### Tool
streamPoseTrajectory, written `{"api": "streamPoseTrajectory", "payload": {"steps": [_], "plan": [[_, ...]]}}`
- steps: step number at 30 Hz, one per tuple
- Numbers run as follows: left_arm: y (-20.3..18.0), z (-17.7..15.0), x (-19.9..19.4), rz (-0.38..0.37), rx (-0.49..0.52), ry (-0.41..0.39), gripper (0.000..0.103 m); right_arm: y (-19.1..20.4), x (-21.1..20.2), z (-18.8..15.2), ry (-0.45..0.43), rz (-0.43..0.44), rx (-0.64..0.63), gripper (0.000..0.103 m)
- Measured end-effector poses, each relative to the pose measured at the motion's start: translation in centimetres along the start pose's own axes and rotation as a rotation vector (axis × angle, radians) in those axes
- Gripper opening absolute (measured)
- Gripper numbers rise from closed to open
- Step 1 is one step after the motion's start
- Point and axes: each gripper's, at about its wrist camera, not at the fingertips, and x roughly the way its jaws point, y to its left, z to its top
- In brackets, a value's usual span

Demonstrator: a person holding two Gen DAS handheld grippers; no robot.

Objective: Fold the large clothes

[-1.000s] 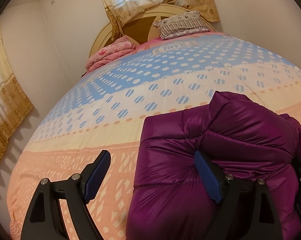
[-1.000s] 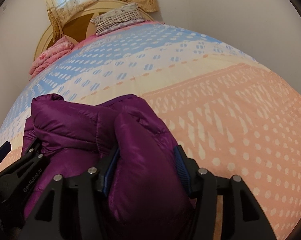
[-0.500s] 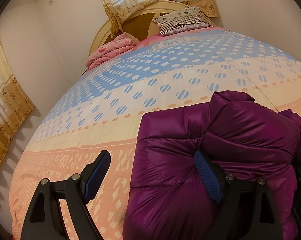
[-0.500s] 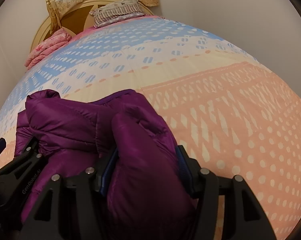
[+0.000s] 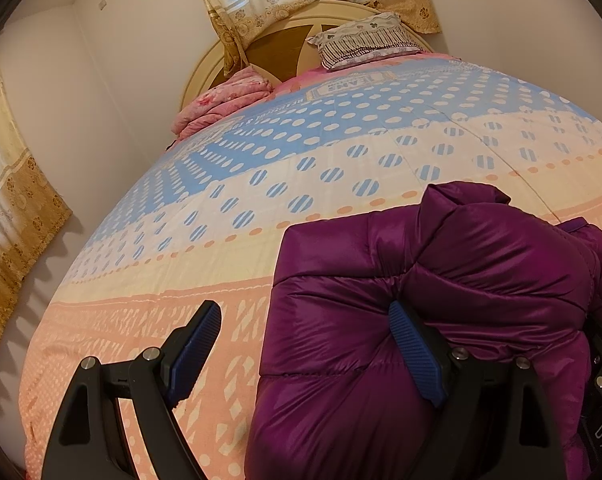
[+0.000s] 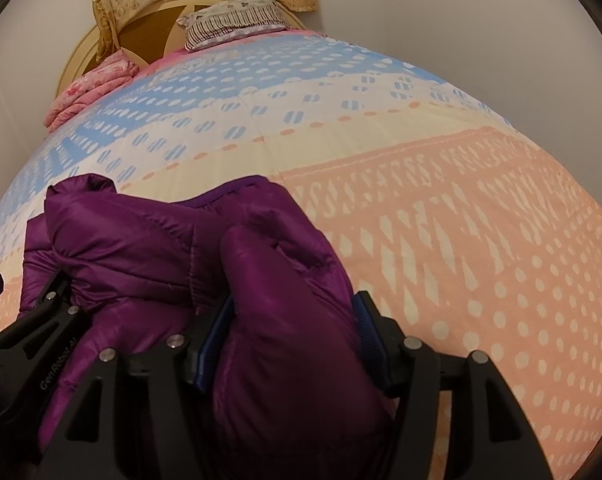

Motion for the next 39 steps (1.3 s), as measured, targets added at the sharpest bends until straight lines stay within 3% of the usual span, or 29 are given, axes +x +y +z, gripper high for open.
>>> {"api": "streamPoseTrajectory", "payload": {"steps": [33,36,39], "plan": [[0.1,0.0,0.3,0.004,0.015,0.008,0.087,0.2,0.2,0.0,0.006,-0.014,-0.012,0.064],[1.4,0.1,-0.5,-0.071,0.023,0.02,0.086,0.2,0.1,0.1,0.016,-0.009,-0.018,0.064],[5.2,-0.9,-3.4,-0.145,-0.016,0.003,0.086,-0.9,-1.7,0.1,0.017,0.056,0.004,0.065]]}}
